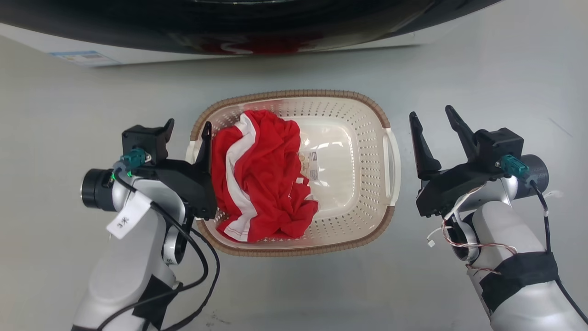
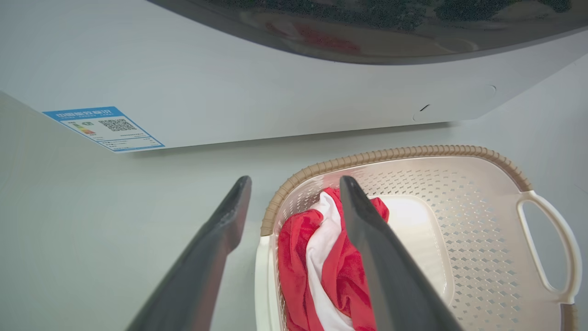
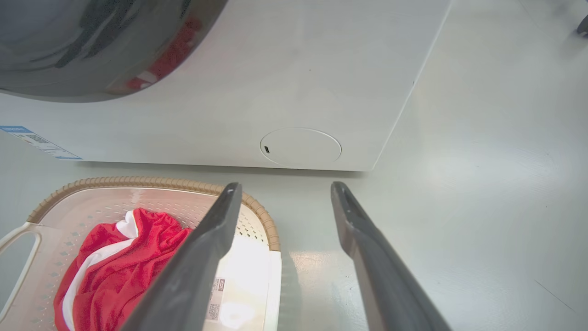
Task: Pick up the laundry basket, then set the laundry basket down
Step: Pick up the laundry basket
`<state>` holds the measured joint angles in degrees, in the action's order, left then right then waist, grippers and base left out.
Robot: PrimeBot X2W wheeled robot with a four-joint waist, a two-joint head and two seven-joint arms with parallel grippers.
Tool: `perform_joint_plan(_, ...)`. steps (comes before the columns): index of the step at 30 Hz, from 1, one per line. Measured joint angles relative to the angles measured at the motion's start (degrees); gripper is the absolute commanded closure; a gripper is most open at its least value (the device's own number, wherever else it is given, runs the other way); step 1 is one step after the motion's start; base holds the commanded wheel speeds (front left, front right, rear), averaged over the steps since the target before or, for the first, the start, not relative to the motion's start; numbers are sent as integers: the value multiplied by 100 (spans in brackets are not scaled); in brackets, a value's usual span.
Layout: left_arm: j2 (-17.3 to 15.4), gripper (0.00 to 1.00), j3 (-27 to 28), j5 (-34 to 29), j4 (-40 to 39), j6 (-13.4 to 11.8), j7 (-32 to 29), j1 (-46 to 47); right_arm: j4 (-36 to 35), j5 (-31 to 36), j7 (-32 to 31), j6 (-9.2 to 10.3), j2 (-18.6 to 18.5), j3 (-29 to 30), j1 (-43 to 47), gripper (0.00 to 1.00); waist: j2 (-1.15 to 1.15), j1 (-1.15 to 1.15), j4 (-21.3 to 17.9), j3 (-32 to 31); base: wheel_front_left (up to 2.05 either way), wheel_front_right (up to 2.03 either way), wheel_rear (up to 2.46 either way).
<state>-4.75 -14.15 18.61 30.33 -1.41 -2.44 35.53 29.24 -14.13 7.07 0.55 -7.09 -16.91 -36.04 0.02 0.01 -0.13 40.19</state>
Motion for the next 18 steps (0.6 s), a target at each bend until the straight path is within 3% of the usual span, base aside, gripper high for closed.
perform_joint_plan(9,-80,0,-74,0,738,249,-98,414,641,30,14,-108,105,-190,-306,0,-1,-1,-33,419,0,0,0)
perform_joint_plan(18,-141,0,-15,13,1393,303,-98,637,1126,46,118,-193,187,-336,-519,0,-1,-1,-58,677,0,0,0)
